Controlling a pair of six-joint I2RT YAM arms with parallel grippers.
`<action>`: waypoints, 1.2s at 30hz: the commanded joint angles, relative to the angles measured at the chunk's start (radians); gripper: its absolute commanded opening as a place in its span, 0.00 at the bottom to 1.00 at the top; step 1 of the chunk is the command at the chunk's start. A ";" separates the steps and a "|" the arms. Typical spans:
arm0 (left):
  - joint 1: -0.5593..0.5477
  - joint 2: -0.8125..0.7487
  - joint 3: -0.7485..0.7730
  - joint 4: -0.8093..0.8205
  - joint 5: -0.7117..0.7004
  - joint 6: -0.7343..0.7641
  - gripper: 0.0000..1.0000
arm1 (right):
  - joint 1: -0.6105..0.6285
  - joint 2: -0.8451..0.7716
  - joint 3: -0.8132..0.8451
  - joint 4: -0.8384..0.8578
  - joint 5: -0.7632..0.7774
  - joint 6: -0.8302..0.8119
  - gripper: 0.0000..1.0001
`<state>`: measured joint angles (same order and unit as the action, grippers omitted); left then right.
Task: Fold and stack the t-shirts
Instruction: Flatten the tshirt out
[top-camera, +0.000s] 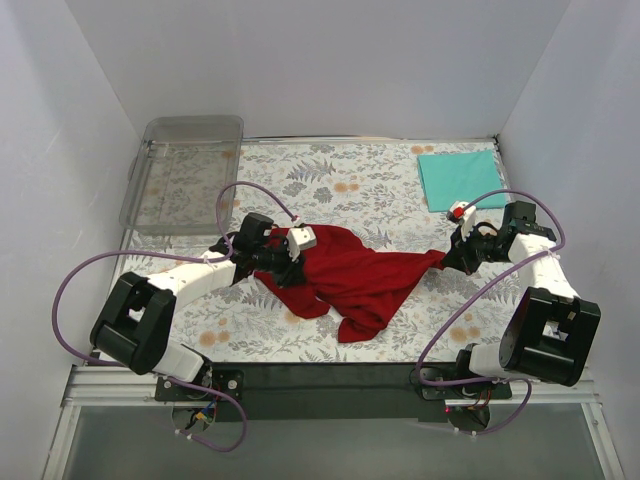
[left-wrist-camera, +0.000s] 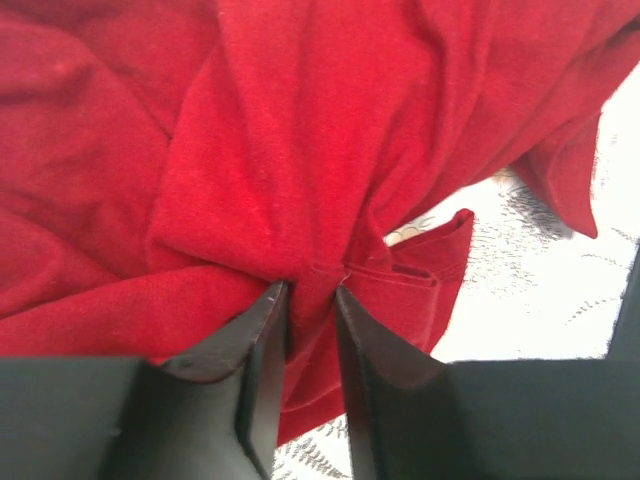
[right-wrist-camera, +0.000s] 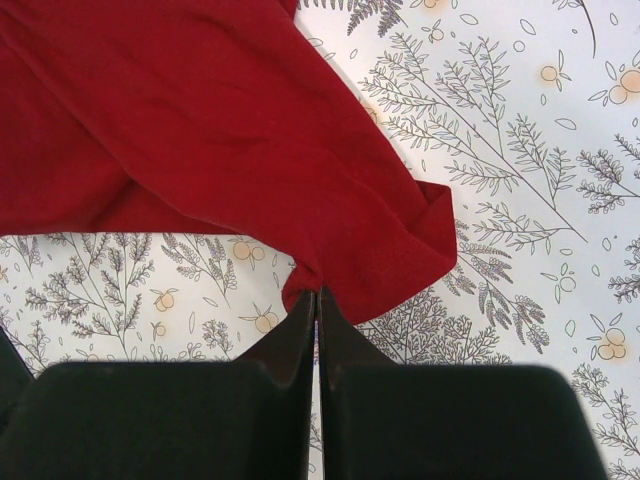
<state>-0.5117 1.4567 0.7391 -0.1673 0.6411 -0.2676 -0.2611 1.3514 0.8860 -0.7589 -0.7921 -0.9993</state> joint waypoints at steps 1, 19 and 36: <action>-0.008 -0.012 0.003 0.028 -0.049 -0.015 0.23 | 0.003 0.008 0.002 -0.005 -0.030 -0.010 0.01; -0.011 -0.061 -0.020 0.080 -0.107 -0.039 0.29 | 0.013 0.014 0.004 -0.007 -0.029 -0.005 0.01; -0.017 -0.142 -0.036 0.098 -0.190 -0.047 0.04 | 0.014 0.014 -0.005 -0.008 -0.022 -0.012 0.01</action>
<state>-0.5266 1.3903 0.7177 -0.0952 0.4820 -0.3195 -0.2527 1.3643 0.8860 -0.7589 -0.7918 -0.9993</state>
